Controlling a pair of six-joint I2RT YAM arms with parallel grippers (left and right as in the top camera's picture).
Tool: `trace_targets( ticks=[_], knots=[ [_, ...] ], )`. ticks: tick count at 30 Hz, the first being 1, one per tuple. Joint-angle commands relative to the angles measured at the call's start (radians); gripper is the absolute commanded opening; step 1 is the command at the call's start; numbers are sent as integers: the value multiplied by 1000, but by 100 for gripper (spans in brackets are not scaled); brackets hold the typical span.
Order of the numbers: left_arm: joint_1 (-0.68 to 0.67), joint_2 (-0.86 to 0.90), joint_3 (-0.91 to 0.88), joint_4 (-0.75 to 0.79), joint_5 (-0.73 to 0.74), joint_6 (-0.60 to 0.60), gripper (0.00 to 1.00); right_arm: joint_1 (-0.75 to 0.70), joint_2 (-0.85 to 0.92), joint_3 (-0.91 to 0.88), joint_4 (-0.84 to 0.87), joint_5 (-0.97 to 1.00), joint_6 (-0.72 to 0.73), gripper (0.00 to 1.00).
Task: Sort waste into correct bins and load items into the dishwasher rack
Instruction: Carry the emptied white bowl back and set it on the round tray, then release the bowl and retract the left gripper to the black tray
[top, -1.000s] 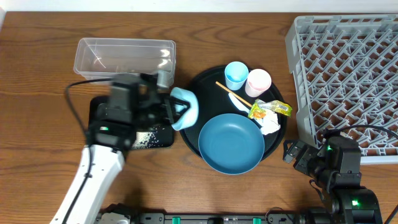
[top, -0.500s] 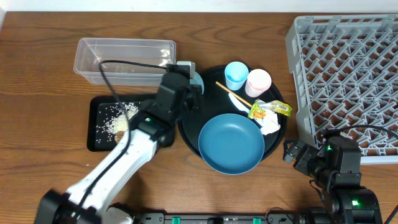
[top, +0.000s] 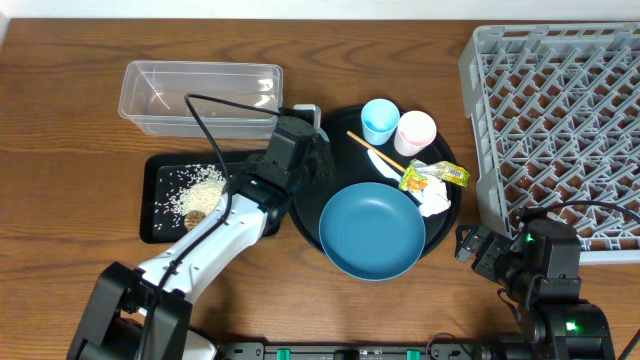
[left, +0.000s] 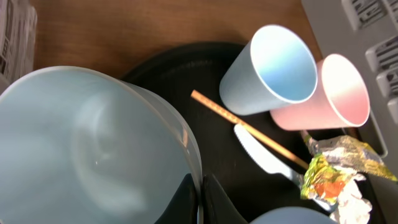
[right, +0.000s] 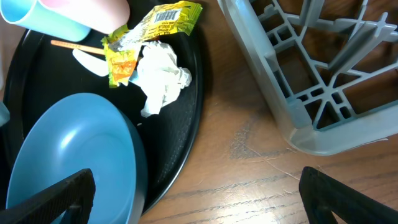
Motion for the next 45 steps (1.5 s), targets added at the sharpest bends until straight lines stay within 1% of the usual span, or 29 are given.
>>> trace_targets(
  ticks=[1, 3, 5, 8, 9, 12, 13, 16, 19, 20, 24, 27, 29, 31, 32, 35, 37, 41, 45],
  knots=[
    [-25, 7, 22, -4, 2, -11, 7, -6, -2, 16, -2, 11, -14, 99],
    [-39, 17, 22, -4, 2, -11, 8, -6, -2, 16, -2, 11, -14, 99],
    [-47, 29, 22, -4, 1, -11, 14, -6, -2, 16, -1, 11, -14, 99],
    [-48, 37, 22, -5, 1, -11, 16, -6, -2, 16, -1, 11, -14, 99],
    [-48, 37, 22, -4, -1, -11, 22, -6, -2, 16, -1, 11, -14, 99],
    [-48, 37, 22, 3, -3, -11, 51, -6, -2, 16, -1, 11, -14, 99],
    [-48, 36, 22, 4, -2, -11, 53, -6, -2, 16, -1, 11, -14, 99],
    [-48, 19, 23, 2, -2, -11, 55, -6, -2, 16, -2, 11, -14, 99],
    [-48, -32, 27, -8, -2, -11, 56, -6, -2, 16, -1, 11, -14, 99],
    [-48, -60, 27, -19, -2, -11, 59, -6, -2, 16, -2, 11, -14, 99],
    [-48, -206, 28, -108, -2, -11, 68, -6, -2, 16, -1, 11, -14, 99],
    [-48, -338, 28, -222, -2, -11, 81, -6, -2, 16, -2, 11, -14, 99],
    [-46, -428, 28, -313, -4, -11, 88, -6, -2, 16, -1, 11, -14, 99],
    [-39, -512, 28, -400, -45, -11, 94, -6, -2, 16, -2, 11, -14, 99],
    [-34, -553, 28, -447, -92, -11, 99, -6, -2, 16, -2, 11, -14, 99],
    [-21, -649, 28, -565, -291, -11, 98, -6, -2, 16, -1, 11, -14, 99],
    [-19, -696, 28, -627, -360, -11, 98, -6, -2, 16, -1, 11, -14, 99],
    [-19, -759, 27, -731, -362, -11, 98, -6, -2, 16, -1, 11, -14, 99],
    [-19, -772, 27, -797, -362, -11, 98, -6, -2, 16, -1, 11, -14, 99]
  ],
)
